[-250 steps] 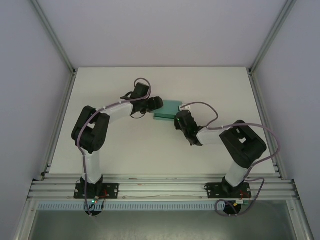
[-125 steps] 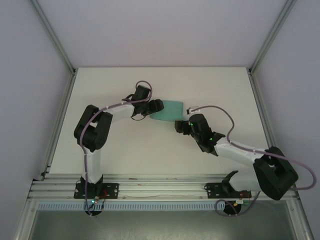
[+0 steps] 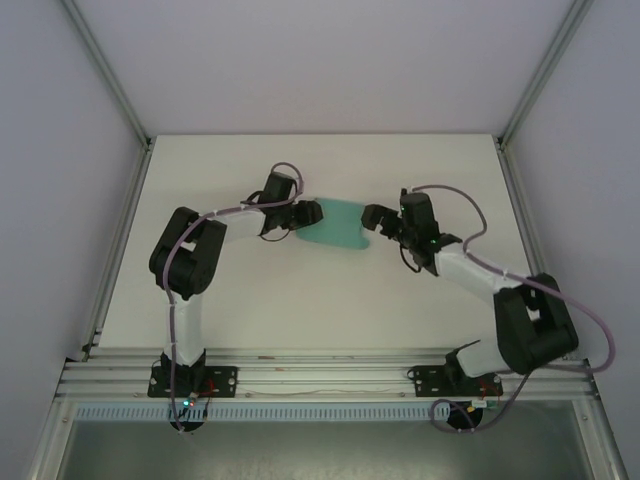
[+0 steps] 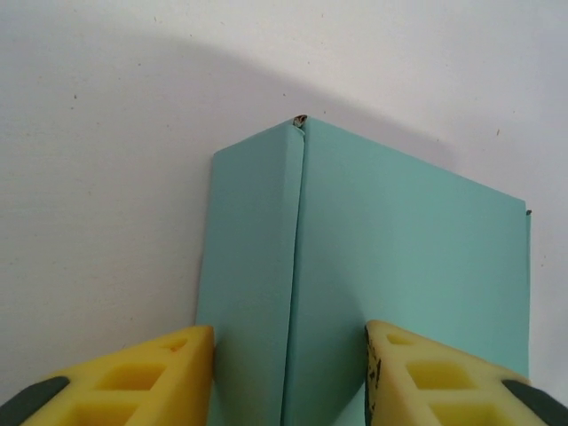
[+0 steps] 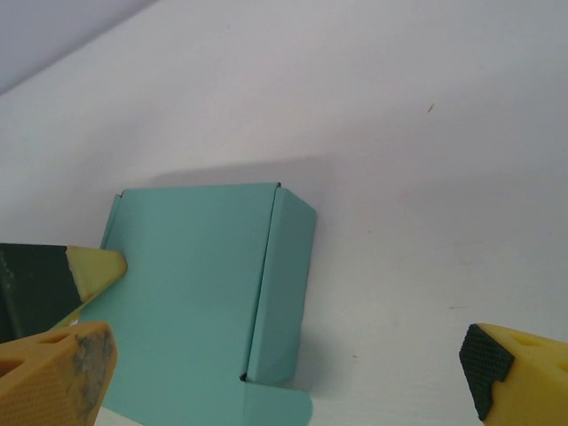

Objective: Assemble paper box

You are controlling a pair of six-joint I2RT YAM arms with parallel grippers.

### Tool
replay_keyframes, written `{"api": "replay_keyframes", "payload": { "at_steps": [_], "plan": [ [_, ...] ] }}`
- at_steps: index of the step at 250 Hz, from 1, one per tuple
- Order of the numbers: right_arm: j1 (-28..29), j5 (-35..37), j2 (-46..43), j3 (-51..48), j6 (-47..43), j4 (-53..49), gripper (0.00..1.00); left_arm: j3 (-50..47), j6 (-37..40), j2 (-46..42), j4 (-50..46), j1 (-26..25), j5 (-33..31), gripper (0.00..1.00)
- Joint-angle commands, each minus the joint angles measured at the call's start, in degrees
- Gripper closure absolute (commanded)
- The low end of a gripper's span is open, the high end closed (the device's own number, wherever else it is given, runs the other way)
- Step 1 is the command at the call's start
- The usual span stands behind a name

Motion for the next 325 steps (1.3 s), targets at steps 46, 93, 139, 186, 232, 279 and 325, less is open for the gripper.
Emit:
{"api": "replay_keyframes", "payload": {
  "at_steps": [46,93,139,186,232,279,325],
  "plan": [
    [-2.44,-14.29,11.00,6.35,4.65,-2.19,0.00,-5.17,0.22,2.03,3.75,3.87,7.79,0.68],
    [-2.87,-20.58,16.19,8.84,6.44,0.85,0.00,-8.41,-2.72,2.82,11.49,5.73,13.36,0.76],
    [-3.59,-23.40,19.98,11.93,7.32,0.76,0.00,-11.43,-6.48,3.92,19.01,8.01,17.85,0.77],
    [-3.96,-30.18,24.16,14.32,10.59,4.19,0.01,-13.08,-7.68,4.41,22.62,8.63,19.89,0.78],
    [-3.97,-38.28,29.25,17.68,13.70,9.55,0.10,-13.02,-6.53,3.94,22.45,8.69,20.09,0.76],
    [-4.34,-44.24,31.56,17.31,20.03,21.87,0.34,-11.80,-6.00,3.97,21.86,8.77,20.03,0.74],
    [-4.53,-44.95,29.23,16.75,18.35,19.21,0.63,-11.41,-5.60,1.42,23.73,8.60,20.28,0.63]
  ]
}}
